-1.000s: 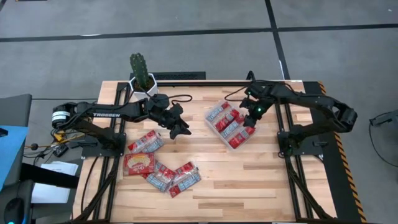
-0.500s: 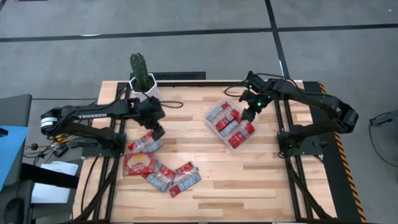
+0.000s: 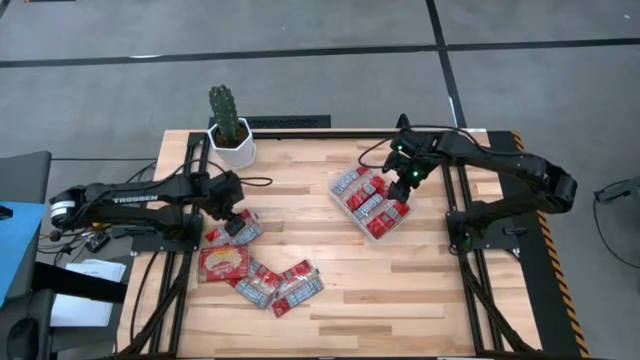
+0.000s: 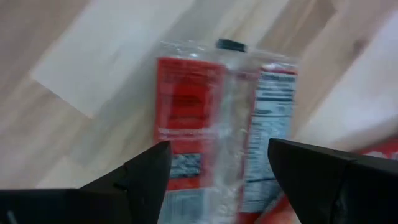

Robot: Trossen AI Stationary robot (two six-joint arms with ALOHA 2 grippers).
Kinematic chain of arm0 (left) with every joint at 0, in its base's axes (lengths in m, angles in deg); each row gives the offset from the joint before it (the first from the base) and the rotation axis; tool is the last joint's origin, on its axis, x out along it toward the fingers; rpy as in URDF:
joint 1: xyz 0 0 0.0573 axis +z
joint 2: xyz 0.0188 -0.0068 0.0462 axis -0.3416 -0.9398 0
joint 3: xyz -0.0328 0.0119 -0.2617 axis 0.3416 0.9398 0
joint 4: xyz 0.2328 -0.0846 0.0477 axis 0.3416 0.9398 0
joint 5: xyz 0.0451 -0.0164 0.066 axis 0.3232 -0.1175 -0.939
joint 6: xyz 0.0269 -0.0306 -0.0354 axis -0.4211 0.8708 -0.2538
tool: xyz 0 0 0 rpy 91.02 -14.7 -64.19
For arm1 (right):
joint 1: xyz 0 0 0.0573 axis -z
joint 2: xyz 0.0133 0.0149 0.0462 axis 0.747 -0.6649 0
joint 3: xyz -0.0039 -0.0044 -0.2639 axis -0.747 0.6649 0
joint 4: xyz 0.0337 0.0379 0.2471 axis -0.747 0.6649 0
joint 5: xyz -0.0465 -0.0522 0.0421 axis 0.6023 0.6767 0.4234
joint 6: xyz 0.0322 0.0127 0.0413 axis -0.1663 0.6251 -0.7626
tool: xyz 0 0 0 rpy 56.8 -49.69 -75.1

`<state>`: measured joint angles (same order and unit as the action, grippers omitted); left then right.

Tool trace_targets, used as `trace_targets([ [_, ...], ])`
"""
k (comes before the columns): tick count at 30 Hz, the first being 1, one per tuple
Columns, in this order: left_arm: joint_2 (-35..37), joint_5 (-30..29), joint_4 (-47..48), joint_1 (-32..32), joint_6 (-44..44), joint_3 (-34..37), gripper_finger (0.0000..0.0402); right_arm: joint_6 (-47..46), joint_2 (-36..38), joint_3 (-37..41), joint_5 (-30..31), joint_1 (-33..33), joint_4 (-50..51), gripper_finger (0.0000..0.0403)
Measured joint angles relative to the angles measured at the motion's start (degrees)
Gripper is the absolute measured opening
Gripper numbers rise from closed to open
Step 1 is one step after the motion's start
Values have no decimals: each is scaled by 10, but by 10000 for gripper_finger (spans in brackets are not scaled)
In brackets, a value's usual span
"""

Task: Sort popcorn bags into baskets
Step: Put the red popcorn bag into the transparent bin

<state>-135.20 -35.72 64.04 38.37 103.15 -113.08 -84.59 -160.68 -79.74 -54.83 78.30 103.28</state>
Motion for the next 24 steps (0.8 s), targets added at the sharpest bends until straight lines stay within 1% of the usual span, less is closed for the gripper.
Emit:
trace_targets([
  [2,8,-10,-8,-2,19,10,256,-2,0,0,0,-10,-8,222],
  [5,3,-70,7,-4,51,15,255,-12,0,0,0,-24,-25,220],
  [8,-20,-74,3,-4,53,21,251,-17,0,0,-1,-32,-40,219],
  [10,-42,-59,-11,-4,53,28,249,-18,0,0,0,-37,-47,219],
  [12,-70,-31,-24,-4,45,30,248,-21,0,0,-1,-42,-53,219],
  [18,-159,93,-85,-3,-12,25,242,-28,0,0,-2,-52,-56,213],
  [20,-188,118,-99,-4,-14,25,224,-32,0,0,-2,-57,-55,211],
  [21,-202,126,-103,-4,-14,25,208,-32,0,0,-2,-61,-55,210],
  [24,-238,144,-127,-3,-37,22,141,-32,0,0,2,-72,-56,205],
])
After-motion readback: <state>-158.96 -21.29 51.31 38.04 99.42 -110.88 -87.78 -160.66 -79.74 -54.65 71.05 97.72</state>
